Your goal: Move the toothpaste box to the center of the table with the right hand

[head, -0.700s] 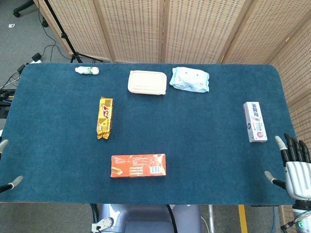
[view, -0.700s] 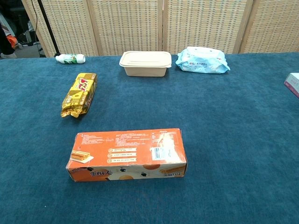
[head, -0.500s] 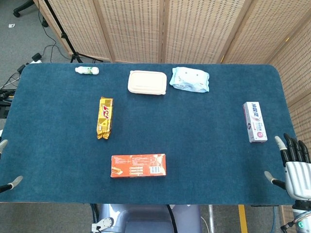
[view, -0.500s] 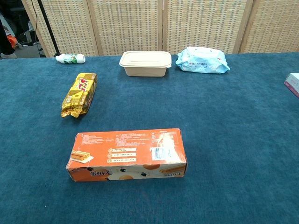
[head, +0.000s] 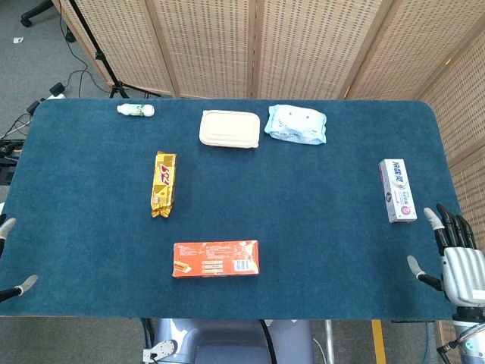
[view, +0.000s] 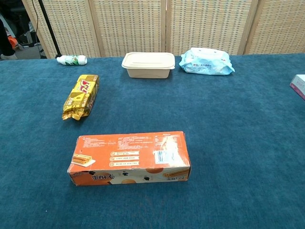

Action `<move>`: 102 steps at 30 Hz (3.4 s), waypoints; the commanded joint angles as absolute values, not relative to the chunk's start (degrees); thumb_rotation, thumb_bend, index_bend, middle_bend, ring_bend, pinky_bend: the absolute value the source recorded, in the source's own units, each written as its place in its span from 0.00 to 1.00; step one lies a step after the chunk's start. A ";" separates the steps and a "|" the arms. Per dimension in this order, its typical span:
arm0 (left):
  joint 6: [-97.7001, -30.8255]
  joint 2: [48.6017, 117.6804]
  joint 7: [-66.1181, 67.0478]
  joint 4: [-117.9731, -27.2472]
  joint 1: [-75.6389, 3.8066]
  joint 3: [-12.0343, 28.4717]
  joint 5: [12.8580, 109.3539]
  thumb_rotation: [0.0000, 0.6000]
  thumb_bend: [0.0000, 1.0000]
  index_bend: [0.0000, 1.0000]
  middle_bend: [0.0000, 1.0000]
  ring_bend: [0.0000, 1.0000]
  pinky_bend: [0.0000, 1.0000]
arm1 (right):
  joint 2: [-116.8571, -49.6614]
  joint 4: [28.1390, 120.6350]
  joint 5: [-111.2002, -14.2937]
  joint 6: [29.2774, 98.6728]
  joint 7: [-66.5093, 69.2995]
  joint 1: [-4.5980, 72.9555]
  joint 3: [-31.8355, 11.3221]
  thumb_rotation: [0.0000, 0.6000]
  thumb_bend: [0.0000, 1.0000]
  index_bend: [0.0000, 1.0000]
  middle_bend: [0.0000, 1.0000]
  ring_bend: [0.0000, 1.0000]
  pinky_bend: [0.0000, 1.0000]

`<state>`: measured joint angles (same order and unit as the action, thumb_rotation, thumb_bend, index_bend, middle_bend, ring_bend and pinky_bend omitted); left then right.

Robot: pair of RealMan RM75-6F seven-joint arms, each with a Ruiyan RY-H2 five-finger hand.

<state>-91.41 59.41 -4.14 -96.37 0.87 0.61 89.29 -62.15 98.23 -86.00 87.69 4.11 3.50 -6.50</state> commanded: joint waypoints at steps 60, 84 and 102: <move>-89.08 58.76 -3.55 -98.09 -0.17 1.21 87.42 1.00 0.00 0.00 0.00 0.00 0.00 | -74.93 56.36 -61.45 15.77 51.64 31.27 -21.60 1.00 1.00 0.13 0.04 0.00 0.04; -89.57 58.26 -5.38 -97.86 0.11 1.20 87.52 1.00 0.00 0.00 0.00 0.00 0.00 | -73.11 78.20 -64.57 18.03 49.45 29.45 -25.07 1.00 1.00 0.15 0.06 0.00 0.06; -89.21 57.84 -6.51 -97.86 -0.02 1.29 87.24 1.00 0.00 0.00 0.00 0.00 0.00 | -76.64 86.36 -56.26 22.62 41.03 35.58 -22.13 1.00 1.00 0.15 0.07 0.00 0.06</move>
